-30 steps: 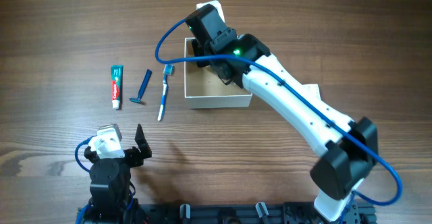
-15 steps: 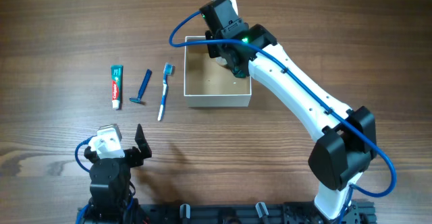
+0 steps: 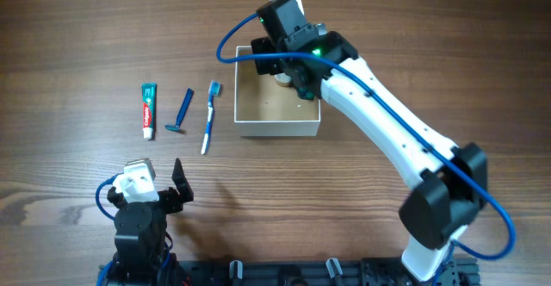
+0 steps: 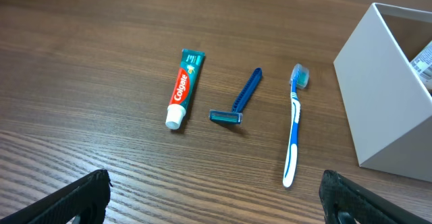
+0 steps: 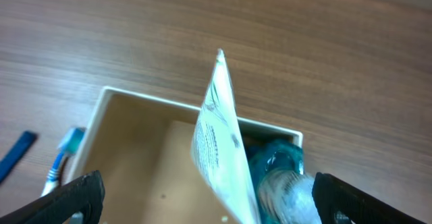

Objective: Pack container
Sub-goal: 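Lower the lotion tube upright into the box and release, then grasp the green-white soap bar with the right gripper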

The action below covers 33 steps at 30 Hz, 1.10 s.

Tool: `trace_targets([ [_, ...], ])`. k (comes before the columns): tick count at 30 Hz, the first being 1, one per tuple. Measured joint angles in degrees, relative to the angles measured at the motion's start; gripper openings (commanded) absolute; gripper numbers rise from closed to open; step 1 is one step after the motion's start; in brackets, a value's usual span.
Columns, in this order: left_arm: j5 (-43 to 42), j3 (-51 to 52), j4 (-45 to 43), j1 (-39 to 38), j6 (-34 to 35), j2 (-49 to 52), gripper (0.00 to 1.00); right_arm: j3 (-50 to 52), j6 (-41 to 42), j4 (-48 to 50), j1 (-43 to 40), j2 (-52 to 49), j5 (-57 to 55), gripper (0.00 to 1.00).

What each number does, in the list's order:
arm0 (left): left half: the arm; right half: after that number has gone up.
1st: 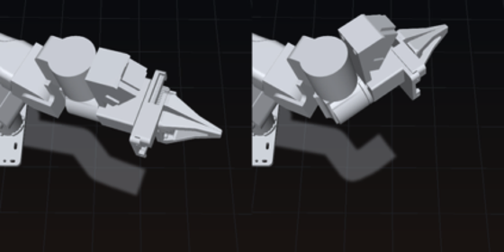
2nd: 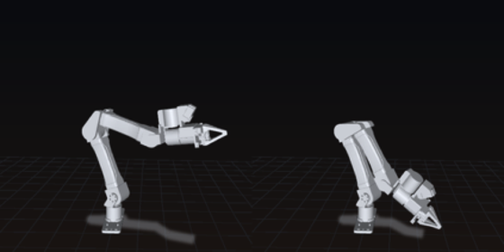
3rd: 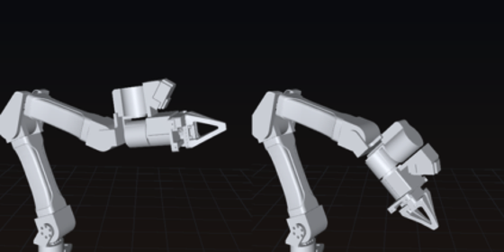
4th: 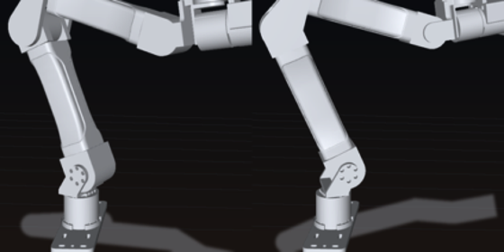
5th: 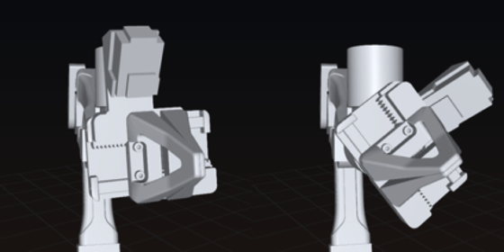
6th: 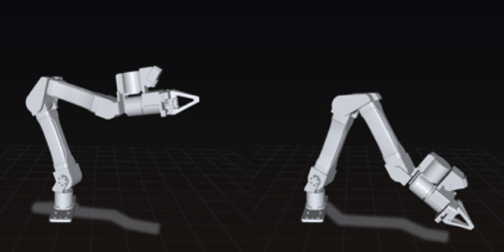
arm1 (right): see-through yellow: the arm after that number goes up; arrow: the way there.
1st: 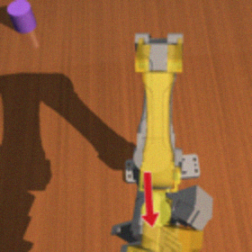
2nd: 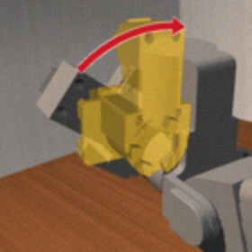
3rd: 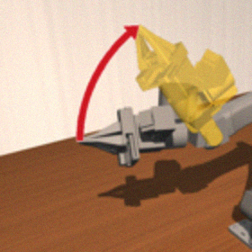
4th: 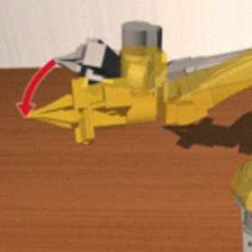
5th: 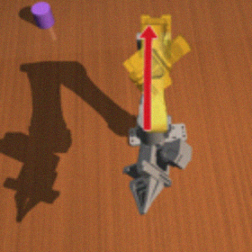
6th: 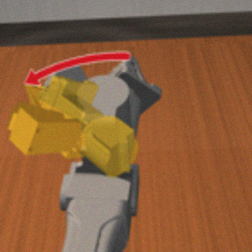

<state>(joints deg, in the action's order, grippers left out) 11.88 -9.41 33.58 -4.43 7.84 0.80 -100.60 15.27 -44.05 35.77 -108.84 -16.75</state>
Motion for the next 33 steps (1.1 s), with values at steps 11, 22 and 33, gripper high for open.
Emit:
trace_targets([
  [11, 0.0, 0.0, 0.0, 0.0, 0.0, 0.0, 1.0, -0.4, 3.0, -18.5, -2.3, 18.4, -0.2, 1.0],
  [22, 0.0, 0.0, 0.0, 0.0, 0.0, 0.0, 1.0, 5.7, 6.3, -25.6, -20.4, 17.2, 3.1, 1.0],
  [33, 0.0, 0.0, 0.0, 0.0, 0.0, 0.0, 1.0, 28.8, -3.3, -10.7, -29.9, 15.1, 11.6, 1.0],
])
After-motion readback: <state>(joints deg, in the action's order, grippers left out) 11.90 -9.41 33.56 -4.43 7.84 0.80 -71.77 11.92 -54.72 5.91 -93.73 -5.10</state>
